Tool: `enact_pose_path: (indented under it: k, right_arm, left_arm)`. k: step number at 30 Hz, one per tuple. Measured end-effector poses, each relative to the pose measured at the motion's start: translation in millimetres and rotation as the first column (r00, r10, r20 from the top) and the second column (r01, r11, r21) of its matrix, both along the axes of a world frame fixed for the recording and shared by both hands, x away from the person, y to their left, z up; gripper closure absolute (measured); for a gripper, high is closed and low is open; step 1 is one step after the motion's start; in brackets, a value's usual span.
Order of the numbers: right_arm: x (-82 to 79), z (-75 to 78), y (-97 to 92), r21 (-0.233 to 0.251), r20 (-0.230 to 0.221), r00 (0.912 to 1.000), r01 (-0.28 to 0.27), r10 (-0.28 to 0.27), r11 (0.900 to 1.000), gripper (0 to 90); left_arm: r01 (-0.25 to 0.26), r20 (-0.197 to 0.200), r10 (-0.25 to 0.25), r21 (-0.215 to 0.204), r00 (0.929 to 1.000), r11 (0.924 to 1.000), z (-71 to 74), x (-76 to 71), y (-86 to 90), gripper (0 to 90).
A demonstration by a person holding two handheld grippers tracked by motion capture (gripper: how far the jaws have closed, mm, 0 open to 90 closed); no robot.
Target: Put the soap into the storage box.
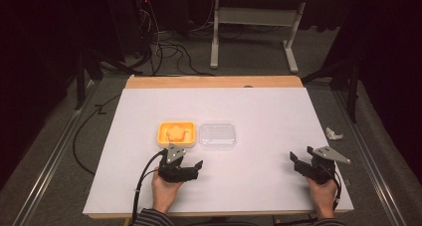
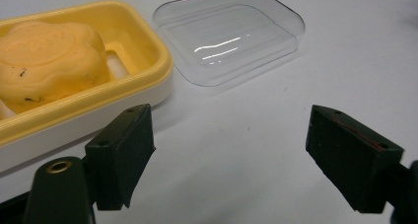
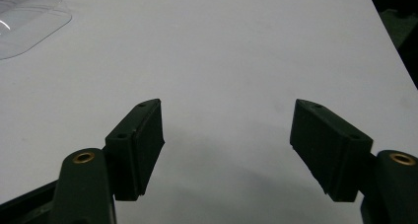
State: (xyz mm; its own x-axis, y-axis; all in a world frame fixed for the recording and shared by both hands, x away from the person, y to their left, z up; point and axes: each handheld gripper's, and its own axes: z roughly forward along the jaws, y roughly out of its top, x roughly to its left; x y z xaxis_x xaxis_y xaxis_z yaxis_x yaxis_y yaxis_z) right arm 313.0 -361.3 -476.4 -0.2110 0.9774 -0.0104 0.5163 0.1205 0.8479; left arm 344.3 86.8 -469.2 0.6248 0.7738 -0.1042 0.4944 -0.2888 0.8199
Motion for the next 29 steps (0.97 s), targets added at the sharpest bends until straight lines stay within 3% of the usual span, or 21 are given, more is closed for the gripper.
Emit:
enact_pose_path:
  k: [14, 29]
  right_arm:
    - [-0.2, 0.1, 0.2, -0.001, 0.000, 1.0000, 0.000, 0.000, 1.0000, 29.1]
    - [0.1, 0.0, 0.4, -0.008, 0.000, 1.0000, -0.005, 0.005, 1.0000, 29.0]
  left_arm:
    - [-0.018, 0.019, 0.018, 0.033, 0.9997, 0.9993, -10.9, 2.9, -7.3, 19.0]
    - [-0.033, 0.033, 0.033, 0.023, 0.9989, 0.9992, -13.7, 2.4, -8.7, 18.9]
